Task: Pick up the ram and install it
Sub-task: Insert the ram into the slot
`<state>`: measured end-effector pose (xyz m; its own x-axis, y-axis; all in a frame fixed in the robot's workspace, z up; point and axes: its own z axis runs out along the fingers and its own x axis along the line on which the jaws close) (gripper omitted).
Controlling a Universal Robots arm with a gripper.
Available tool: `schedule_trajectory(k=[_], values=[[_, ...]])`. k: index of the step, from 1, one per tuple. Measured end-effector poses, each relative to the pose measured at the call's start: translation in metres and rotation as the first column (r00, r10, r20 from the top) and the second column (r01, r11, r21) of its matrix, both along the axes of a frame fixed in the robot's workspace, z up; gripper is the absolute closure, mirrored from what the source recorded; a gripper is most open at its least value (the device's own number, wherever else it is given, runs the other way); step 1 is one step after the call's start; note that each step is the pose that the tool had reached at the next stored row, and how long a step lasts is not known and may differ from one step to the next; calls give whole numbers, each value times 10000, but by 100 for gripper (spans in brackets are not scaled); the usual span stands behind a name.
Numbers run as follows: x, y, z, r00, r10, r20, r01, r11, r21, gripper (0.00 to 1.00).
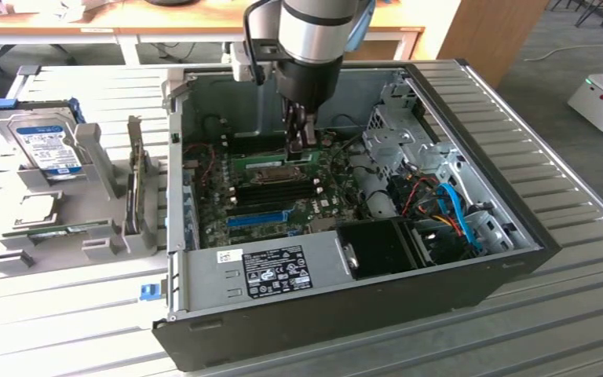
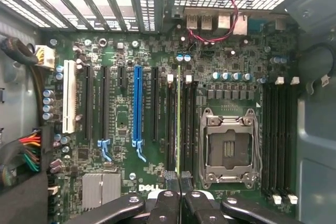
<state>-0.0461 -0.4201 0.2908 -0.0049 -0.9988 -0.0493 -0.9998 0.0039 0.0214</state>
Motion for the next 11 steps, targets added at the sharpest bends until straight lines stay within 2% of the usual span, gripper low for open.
schedule_trajectory(k=[11], values=[[0, -5, -165, 10000, 0, -34, 0, 9999, 105, 88]])
